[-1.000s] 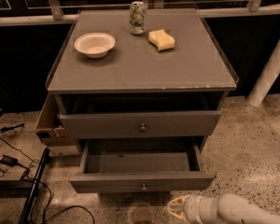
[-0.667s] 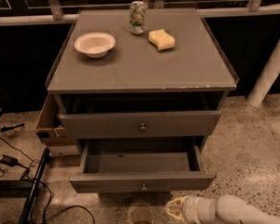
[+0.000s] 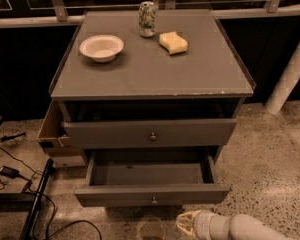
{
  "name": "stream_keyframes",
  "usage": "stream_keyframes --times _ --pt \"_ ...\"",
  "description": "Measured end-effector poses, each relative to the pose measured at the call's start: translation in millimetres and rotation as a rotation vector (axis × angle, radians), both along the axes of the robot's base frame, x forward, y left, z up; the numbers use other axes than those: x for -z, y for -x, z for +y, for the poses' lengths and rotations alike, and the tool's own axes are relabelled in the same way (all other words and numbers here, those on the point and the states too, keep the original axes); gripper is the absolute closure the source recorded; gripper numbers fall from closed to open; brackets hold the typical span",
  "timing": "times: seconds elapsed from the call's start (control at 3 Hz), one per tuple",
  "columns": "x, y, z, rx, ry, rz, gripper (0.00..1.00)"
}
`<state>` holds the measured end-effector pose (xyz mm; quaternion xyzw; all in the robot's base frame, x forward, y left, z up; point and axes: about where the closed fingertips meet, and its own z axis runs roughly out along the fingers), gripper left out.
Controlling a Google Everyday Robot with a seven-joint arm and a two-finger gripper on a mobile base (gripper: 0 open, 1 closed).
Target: Close middle drawer
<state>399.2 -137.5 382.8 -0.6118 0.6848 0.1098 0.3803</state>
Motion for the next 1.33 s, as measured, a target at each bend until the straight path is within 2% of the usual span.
stream_keyframes --times 0.33,0.67,1.33 --pt "7 -16 5 0.015 -0.003 -0.111 1.00" --pt "13 -33 9 0.028 0.010 -0.198 1.00" --pt "22 -70 9 0.067 0.039 -0.329 1.00"
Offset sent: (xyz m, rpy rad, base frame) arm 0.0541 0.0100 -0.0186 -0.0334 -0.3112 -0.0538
